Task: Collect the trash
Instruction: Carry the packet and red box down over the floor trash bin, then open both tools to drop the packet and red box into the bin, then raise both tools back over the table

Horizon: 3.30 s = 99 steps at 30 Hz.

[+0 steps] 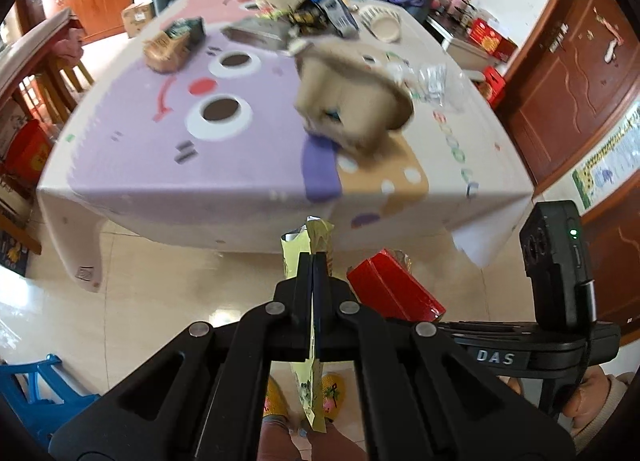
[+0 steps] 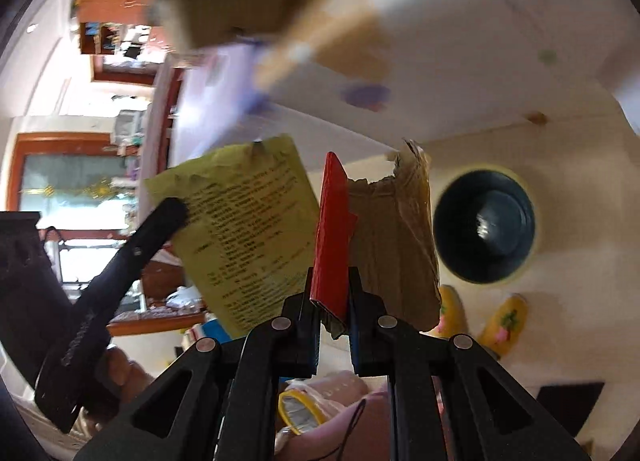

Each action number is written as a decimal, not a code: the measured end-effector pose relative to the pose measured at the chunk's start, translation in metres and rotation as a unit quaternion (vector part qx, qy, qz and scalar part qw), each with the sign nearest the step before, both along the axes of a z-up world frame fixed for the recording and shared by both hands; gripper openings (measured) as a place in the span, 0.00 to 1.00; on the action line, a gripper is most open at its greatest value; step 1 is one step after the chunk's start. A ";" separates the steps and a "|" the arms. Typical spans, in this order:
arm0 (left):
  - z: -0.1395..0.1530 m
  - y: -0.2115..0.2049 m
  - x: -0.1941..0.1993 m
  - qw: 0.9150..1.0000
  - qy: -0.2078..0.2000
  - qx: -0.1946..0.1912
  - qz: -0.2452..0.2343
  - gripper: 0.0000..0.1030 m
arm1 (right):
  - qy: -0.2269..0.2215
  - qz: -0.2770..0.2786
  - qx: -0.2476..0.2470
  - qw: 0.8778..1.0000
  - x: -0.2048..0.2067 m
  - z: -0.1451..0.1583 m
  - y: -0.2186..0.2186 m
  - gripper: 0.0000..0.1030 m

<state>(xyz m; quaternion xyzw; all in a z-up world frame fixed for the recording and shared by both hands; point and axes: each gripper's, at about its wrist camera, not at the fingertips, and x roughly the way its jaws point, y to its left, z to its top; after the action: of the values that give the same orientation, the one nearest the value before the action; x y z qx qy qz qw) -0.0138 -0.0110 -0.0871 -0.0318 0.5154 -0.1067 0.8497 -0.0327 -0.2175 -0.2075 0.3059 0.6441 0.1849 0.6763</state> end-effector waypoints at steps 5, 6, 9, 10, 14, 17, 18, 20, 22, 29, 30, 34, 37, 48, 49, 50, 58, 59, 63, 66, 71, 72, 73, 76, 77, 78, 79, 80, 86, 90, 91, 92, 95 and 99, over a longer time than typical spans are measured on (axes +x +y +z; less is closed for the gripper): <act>-0.063 -0.019 -0.004 1.000 0.012 0.007 -0.019 0.00 | 0.014 -0.011 -0.044 0.999 -0.010 -0.059 -0.011 0.11; -0.077 -0.022 -0.004 1.000 0.018 0.008 -0.021 0.00 | 0.018 -0.015 -0.055 0.998 -0.011 -0.074 -0.013 0.11; -0.127 -0.031 -0.001 0.999 0.035 0.012 -0.026 0.00 | 0.032 -0.021 -0.079 0.996 -0.014 -0.123 -0.019 0.11; -0.141 -0.034 0.000 0.999 0.038 0.010 -0.026 0.00 | 0.037 -0.022 -0.083 0.996 -0.015 -0.141 -0.021 0.11; -0.206 -0.048 0.012 0.998 0.046 0.013 -0.034 0.00 | 0.050 -0.030 -0.101 0.993 -0.012 -0.203 -0.022 0.13; -0.239 -0.056 0.020 0.998 0.041 0.018 -0.041 0.00 | 0.059 -0.045 -0.111 0.991 -0.009 -0.242 -0.026 0.22; -0.251 -0.058 0.023 0.998 0.040 0.022 -0.040 0.00 | 0.061 -0.048 -0.122 0.989 -0.006 -0.255 -0.027 0.29; -0.273 -0.062 0.030 0.997 0.048 0.035 -0.039 0.00 | 0.062 -0.049 -0.131 0.988 -0.004 -0.276 -0.027 0.35; -0.296 -0.065 0.035 0.996 0.074 0.041 -0.040 0.00 | 0.066 -0.052 -0.134 0.987 -0.001 -0.293 -0.031 0.35; -0.337 -0.063 0.031 0.992 0.113 0.046 -0.037 0.38 | 0.060 -0.057 -0.143 0.986 -0.002 -0.316 -0.029 0.36; -0.338 -0.063 0.031 0.992 0.109 0.045 -0.034 0.46 | 0.057 -0.056 -0.146 0.986 -0.003 -0.318 -0.028 0.36; -0.339 -0.062 0.036 0.993 0.103 0.044 -0.031 0.46 | 0.041 -0.056 -0.159 0.985 -0.004 -0.301 -0.025 0.36; -0.335 -0.059 0.035 0.994 0.099 0.043 -0.023 0.46 | 0.032 -0.058 -0.162 0.985 -0.004 -0.289 -0.024 0.36; -0.272 -0.041 0.018 0.994 0.098 0.050 -0.011 0.46 | 0.022 -0.082 -0.167 0.982 -0.016 -0.216 -0.028 0.36; -0.264 -0.040 0.017 0.994 0.099 0.051 -0.011 0.46 | 0.021 -0.084 -0.167 0.982 -0.017 -0.206 -0.028 0.36; -0.258 -0.038 0.019 0.994 0.099 0.051 -0.011 0.46 | 0.020 -0.085 -0.167 0.982 -0.019 -0.197 -0.028 0.36; -0.184 -0.031 0.017 0.995 0.091 0.049 -0.011 0.46 | -0.003 -0.085 -0.175 0.981 -0.028 -0.101 -0.026 0.36; -0.174 -0.031 0.015 0.995 0.088 0.048 -0.012 0.46 | -0.005 -0.084 -0.176 0.981 -0.029 -0.091 -0.026 0.36; -0.132 -0.027 0.010 0.996 0.079 0.044 -0.011 0.46 | -0.018 -0.076 -0.180 0.981 -0.032 -0.042 -0.022 0.36; -0.099 -0.021 0.004 0.997 0.073 0.039 -0.007 0.46 | -0.033 -0.070 -0.182 0.980 -0.036 -0.005 -0.018 0.36; -0.044 -0.008 -0.001 0.998 0.047 0.033 -0.001 0.46 | -0.063 -0.059 -0.182 0.980 -0.039 0.062 -0.014 0.36; -0.035 -0.006 -0.003 0.999 0.041 0.034 0.000 0.46 | -0.070 -0.057 -0.182 0.979 -0.039 0.076 -0.013 0.36; -0.025 -0.003 -0.003 0.999 0.036 0.036 0.001 0.46 | -0.076 -0.057 -0.181 0.979 -0.039 0.087 -0.014 0.36; 0.017 -0.001 0.000 0.999 0.019 0.040 0.007 0.46 | -0.099 -0.055 -0.181 0.977 -0.034 0.120 -0.015 0.36; 0.030 0.001 0.001 0.999 0.013 0.041 0.010 0.46 | -0.108 -0.054 -0.180 0.976 -0.032 0.132 -0.017 0.36; 0.039 0.000 0.001 0.999 0.008 0.041 0.012 0.46 | -0.118 -0.053 -0.180 0.975 -0.029 0.145 -0.018 0.36; 0.050 0.000 0.004 0.999 0.003 0.041 0.014 0.46 | -0.127 -0.052 -0.178 0.974 -0.027 0.155 -0.019 0.36; 0.067 0.000 0.009 0.999 -0.004 0.042 0.019 0.46 | -0.137 -0.050 -0.178 0.973 -0.023 0.167 -0.019 0.36; 0.127 -0.005 0.032 0.999 -0.023 0.026 0.037 0.46 | -0.192 -0.045 -0.181 0.964 0.005 0.214 -0.023 0.36; 0.139 -0.005 0.053 0.999 0.004 0.011 0.052 0.46 | -0.208 -0.039 -0.189 0.959 0.027 0.231 -0.025 0.36; 0.139 -0.005 0.059 0.998 0.013 0.008 0.057 0.46 | -0.209 -0.036 -0.193 0.958 0.034 0.235 -0.026 0.36; 0.138 -0.005 0.063 0.998 0.019 0.007 0.061 0.46 | -0.209 -0.035 -0.194 0.958 0.041 0.237 -0.029 0.36; 0.127 -0.004 0.087 0.995 0.050 -0.003 0.081 0.46 | -0.205 -0.039 -0.194 0.958 0.060 0.233 -0.032 0.36; 0.108 -0.005 0.117 0.991 0.088 -0.026 0.097 0.46 | -0.190 -0.050 -0.185 0.963 0.084 0.222 -0.037 0.36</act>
<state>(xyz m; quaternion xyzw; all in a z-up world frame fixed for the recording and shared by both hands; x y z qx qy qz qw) 0.1028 -0.0161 0.0210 -0.1130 0.5795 -0.0336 0.8064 0.0514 -0.2547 0.0141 0.1671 0.5103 0.0834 0.8395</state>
